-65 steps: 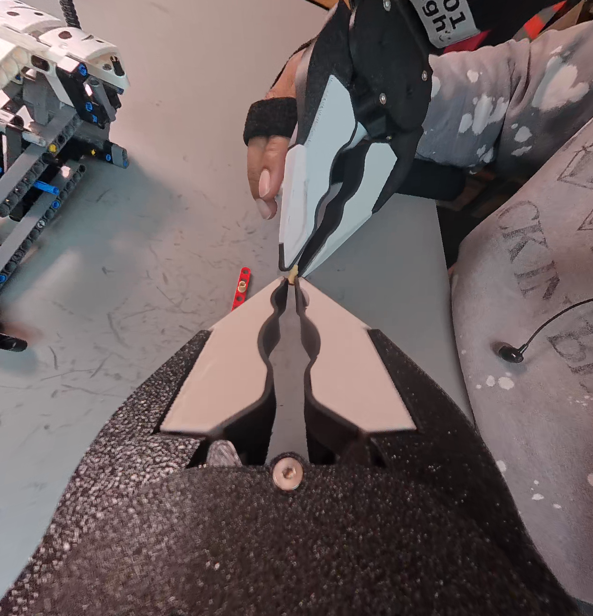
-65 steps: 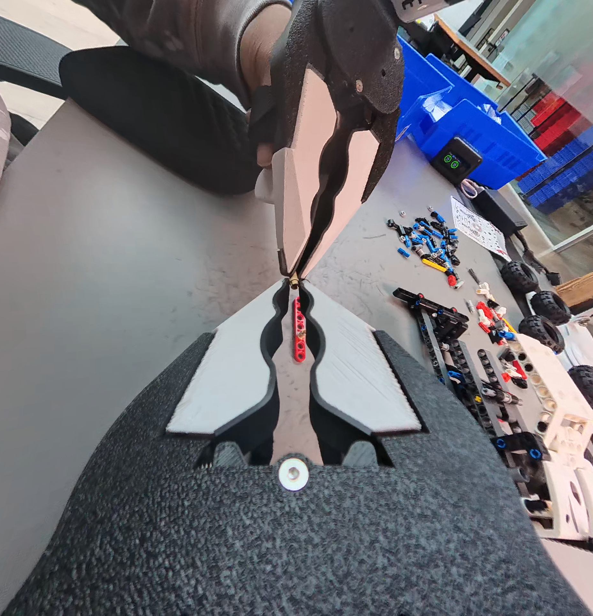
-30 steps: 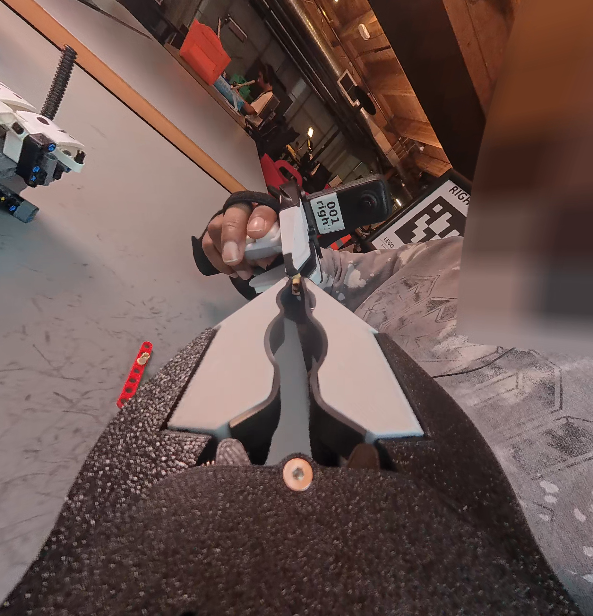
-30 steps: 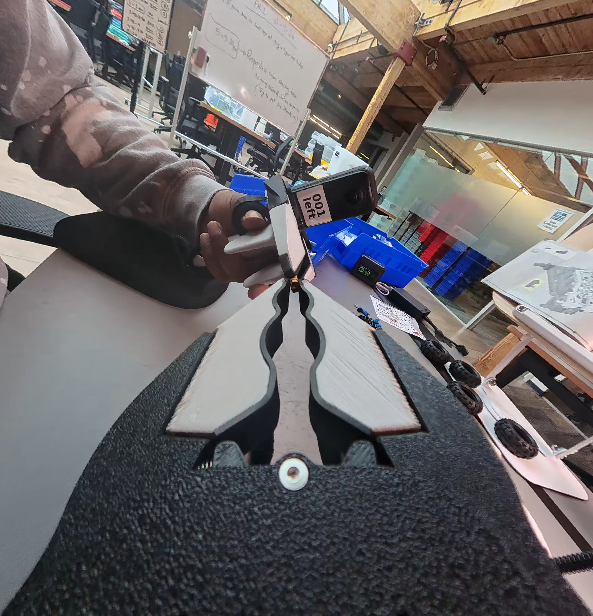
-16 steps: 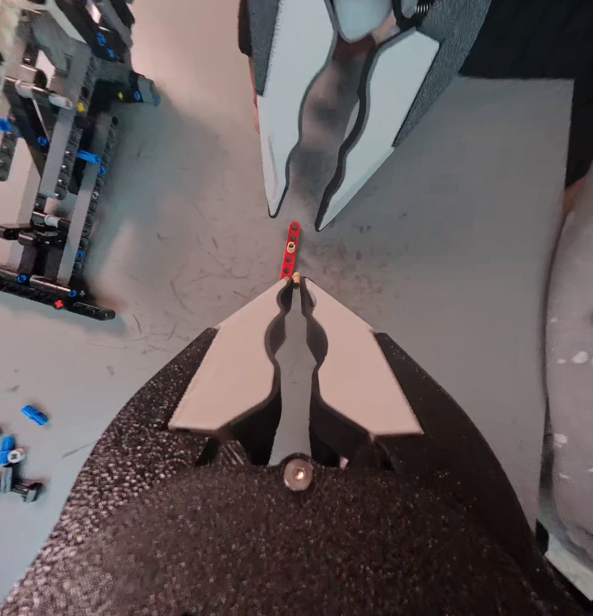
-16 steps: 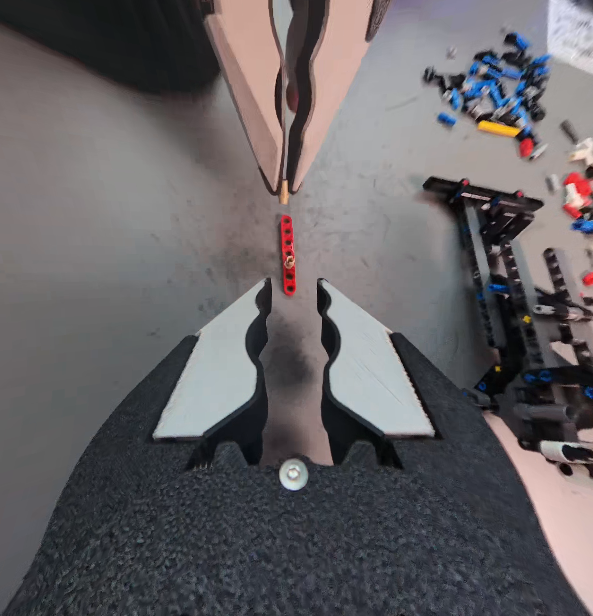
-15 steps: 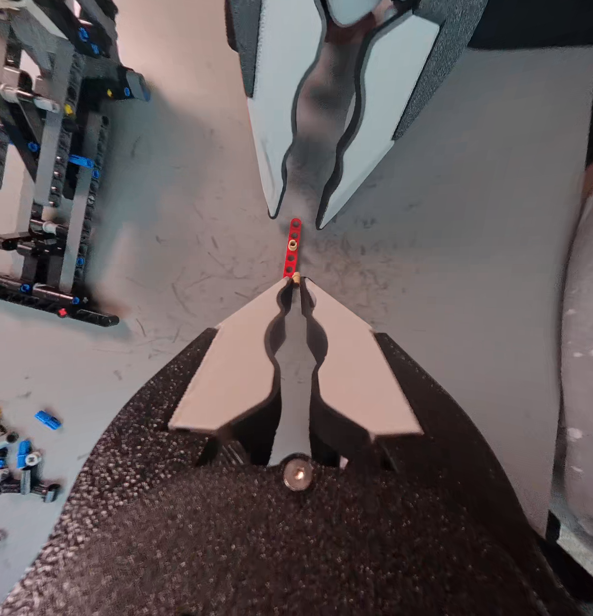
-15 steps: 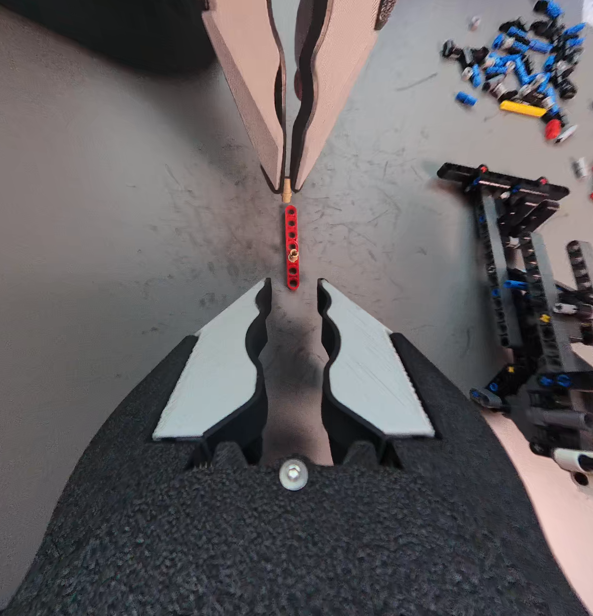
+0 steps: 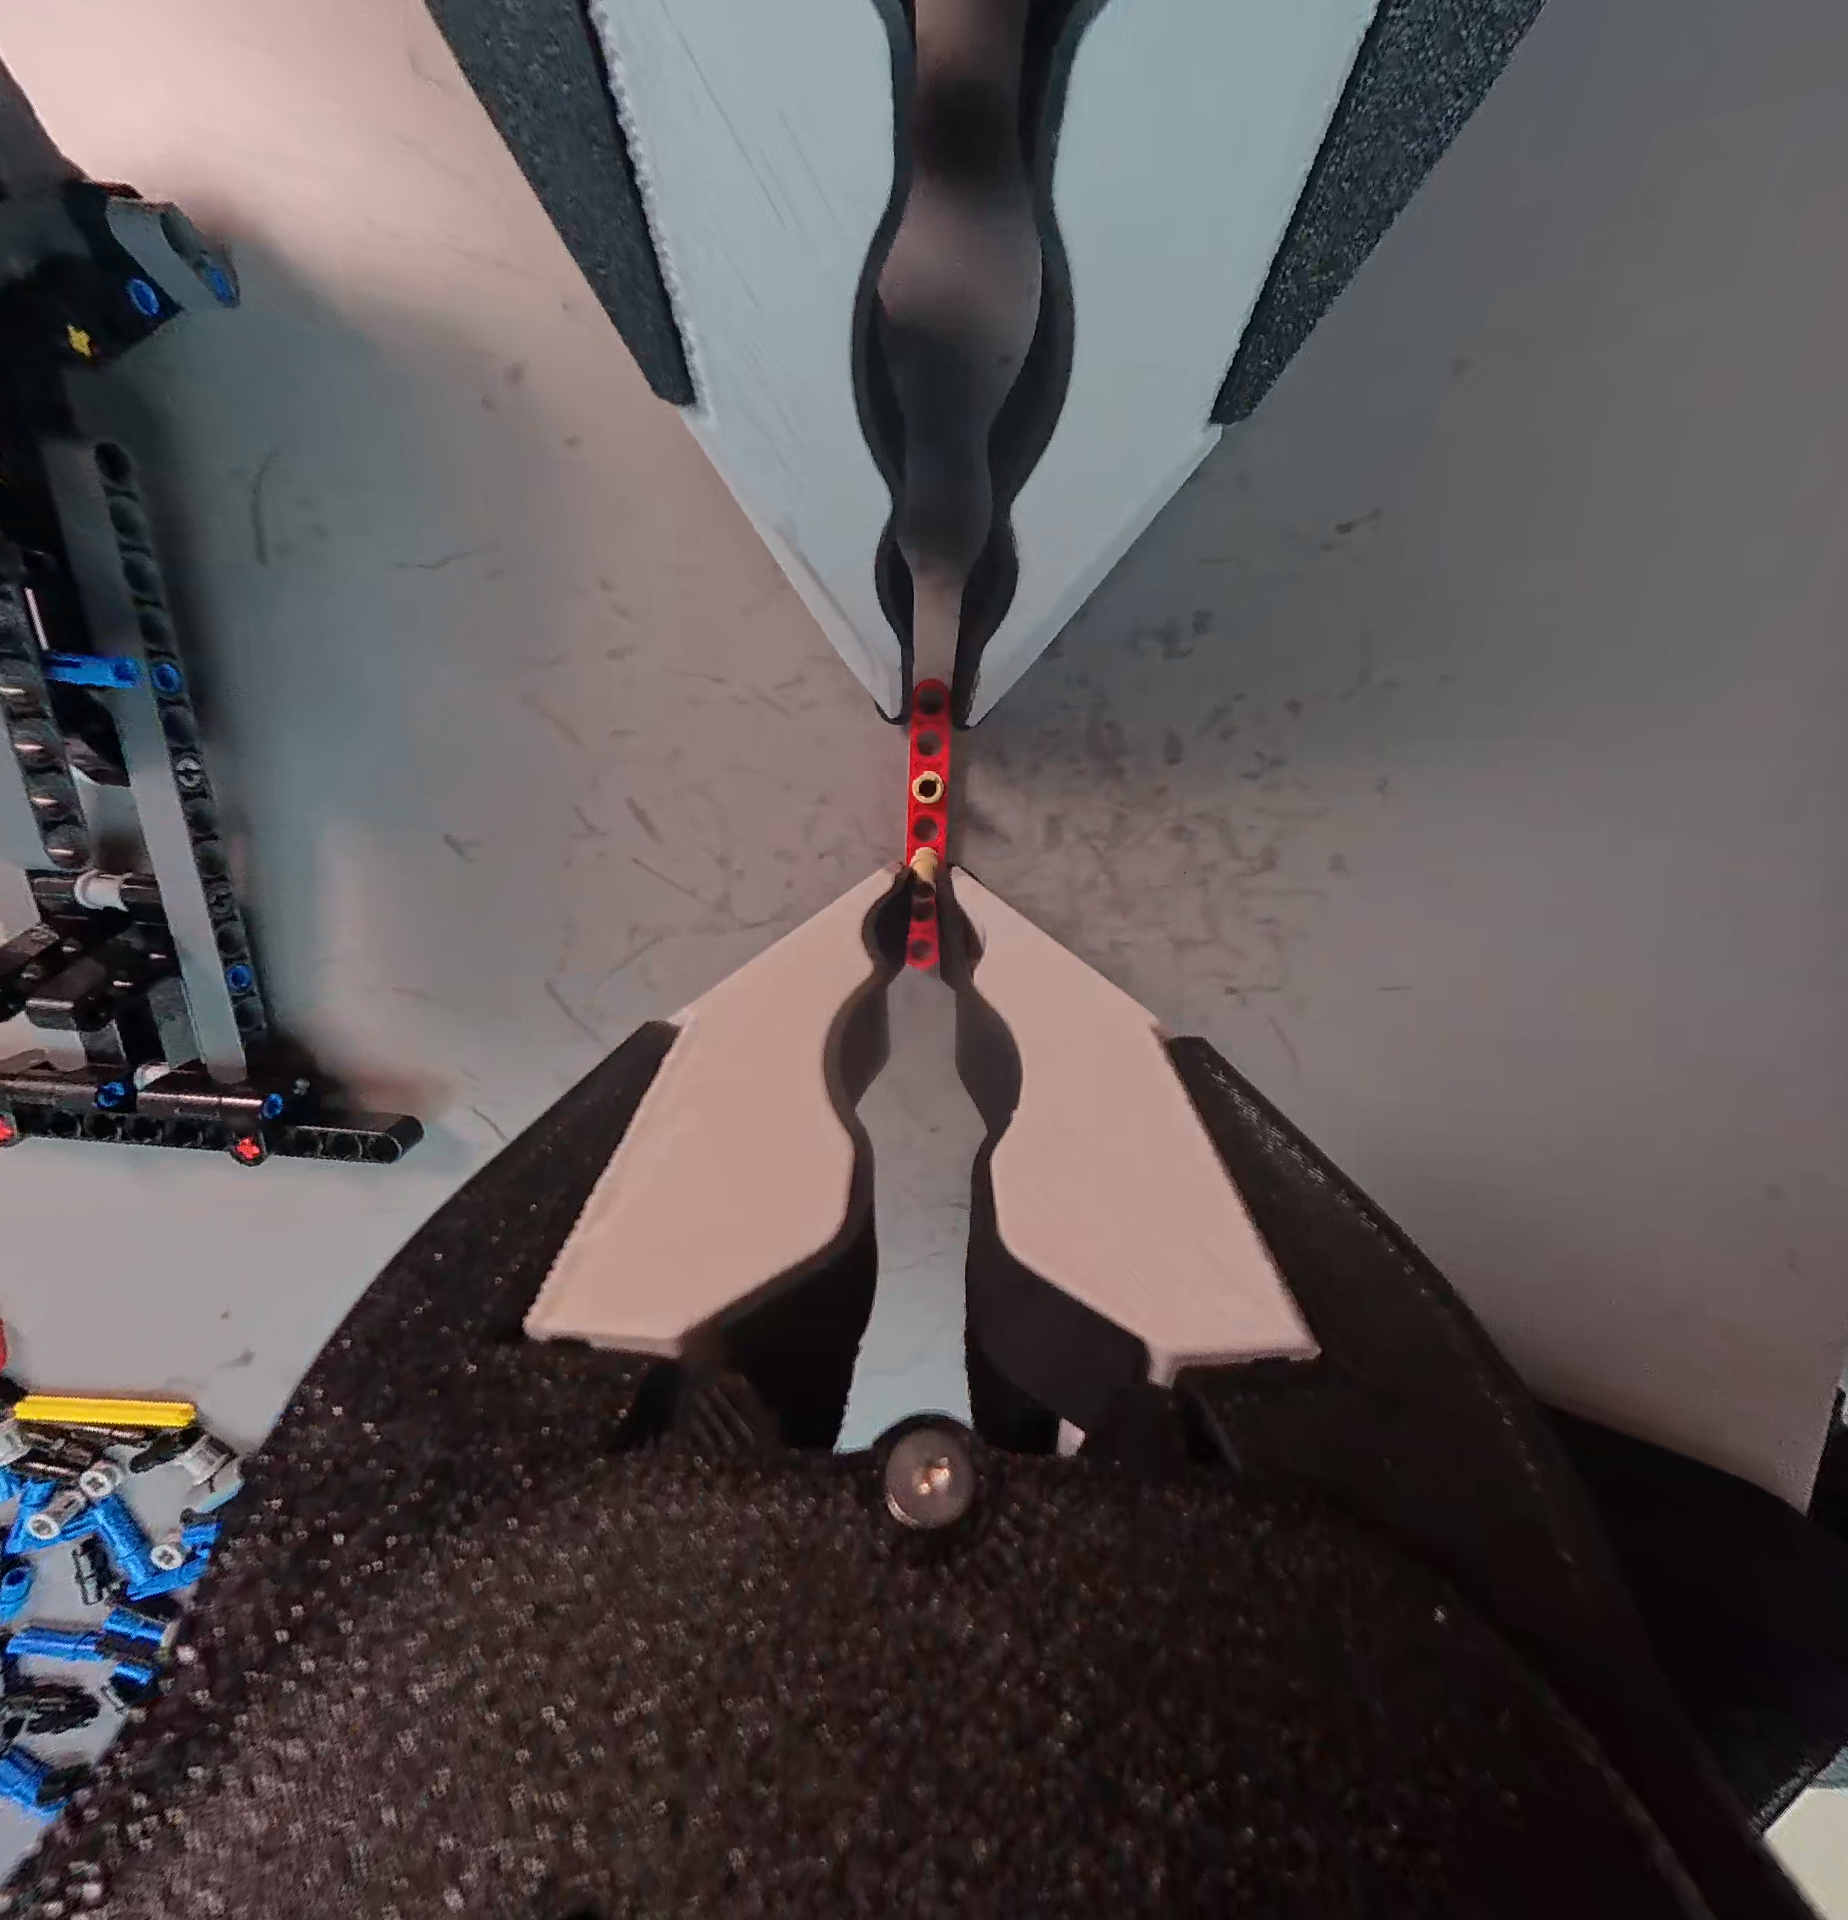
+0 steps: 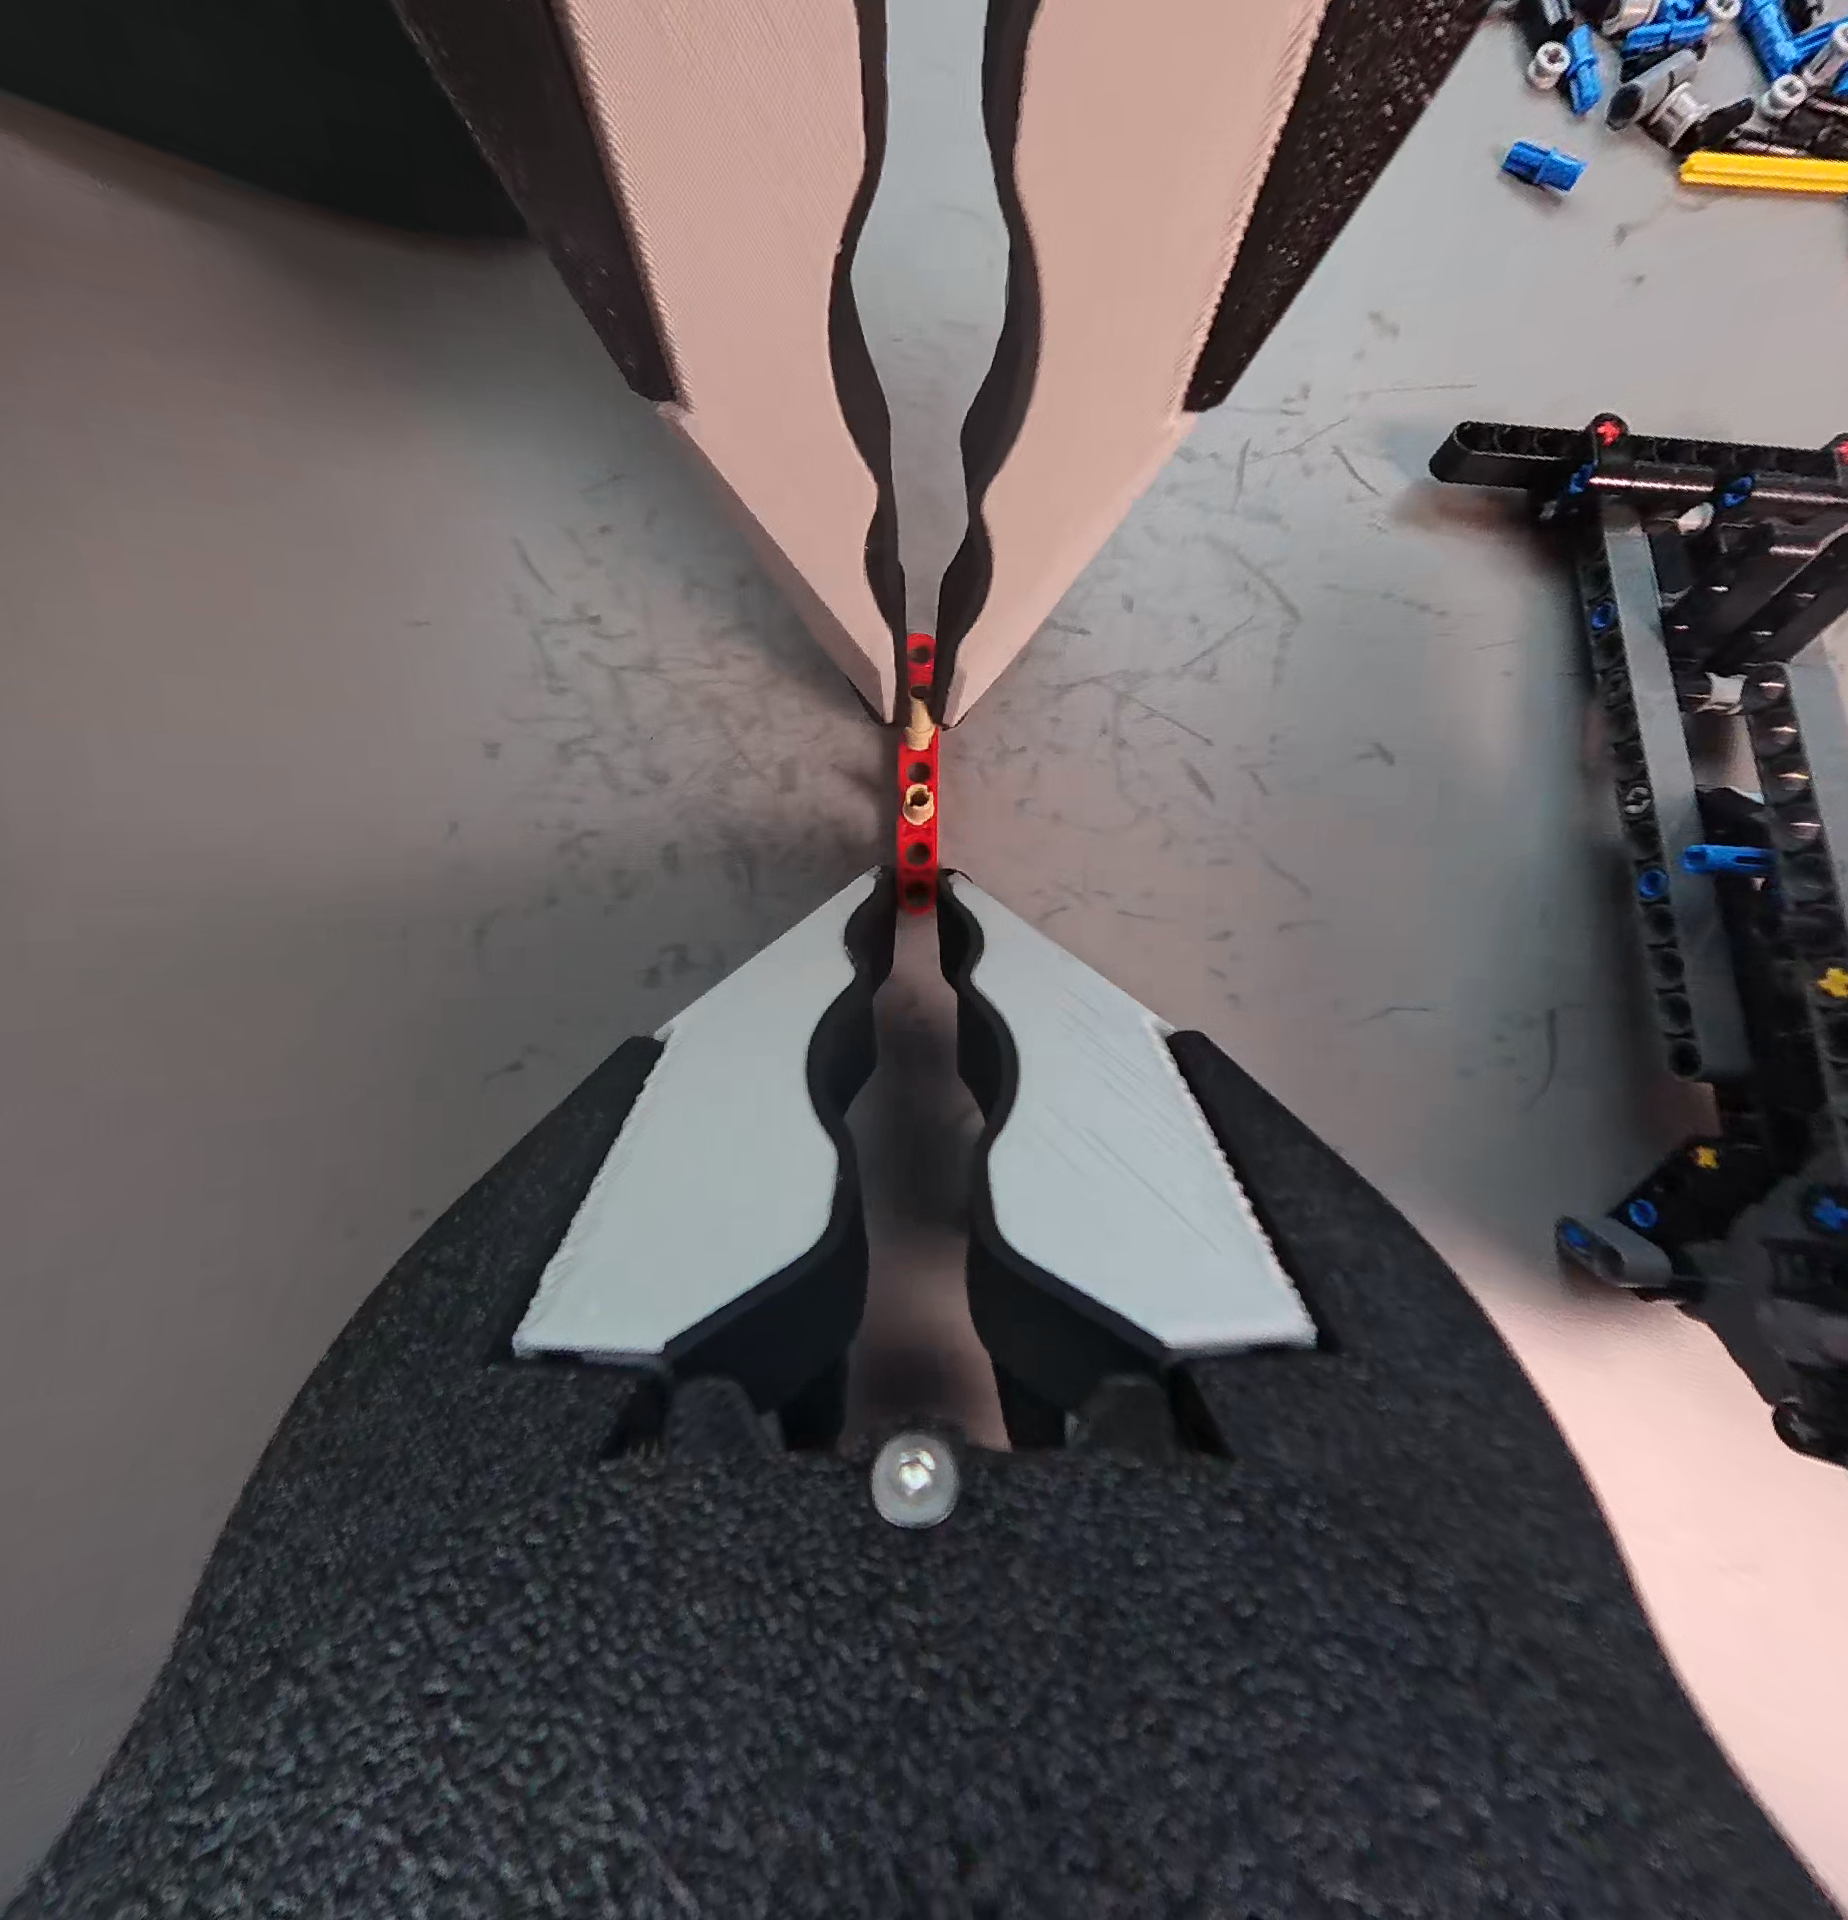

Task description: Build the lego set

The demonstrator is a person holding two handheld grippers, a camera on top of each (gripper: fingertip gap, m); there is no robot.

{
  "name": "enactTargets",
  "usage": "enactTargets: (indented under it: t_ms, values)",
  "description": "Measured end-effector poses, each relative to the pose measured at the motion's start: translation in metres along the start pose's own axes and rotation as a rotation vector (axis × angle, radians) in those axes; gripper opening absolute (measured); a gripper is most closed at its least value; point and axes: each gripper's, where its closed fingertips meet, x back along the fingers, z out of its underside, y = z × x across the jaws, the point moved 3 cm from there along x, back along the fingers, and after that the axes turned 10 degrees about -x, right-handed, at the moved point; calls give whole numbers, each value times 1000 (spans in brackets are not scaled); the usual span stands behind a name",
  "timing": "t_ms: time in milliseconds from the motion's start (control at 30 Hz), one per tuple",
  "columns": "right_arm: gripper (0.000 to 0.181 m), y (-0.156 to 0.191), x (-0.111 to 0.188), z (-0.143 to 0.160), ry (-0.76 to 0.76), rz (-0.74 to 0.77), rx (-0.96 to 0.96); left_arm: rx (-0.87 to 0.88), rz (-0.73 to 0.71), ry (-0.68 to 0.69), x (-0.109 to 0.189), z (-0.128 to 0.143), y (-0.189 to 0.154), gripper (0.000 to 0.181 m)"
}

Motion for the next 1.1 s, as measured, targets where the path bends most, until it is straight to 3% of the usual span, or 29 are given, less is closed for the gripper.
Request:
enactTargets:
  t_ms: [167, 400, 767, 1100]
  values:
    - [9, 0, 2, 0, -27, 0, -1, -54, 4, 67, 0, 0, 1, 4]
    - [24, 1, 18, 13, -90, -62, 3, -167, 0, 182, -1, -4, 3, 4]
    - [25, -7, 28, 20, -141, -77, -46, -357, 48, 398, -5, -15, 10, 3]
    - [28, -7, 23, 15, -156, -63, -67, -382, 94, 437, -10, -23, 11, 4]
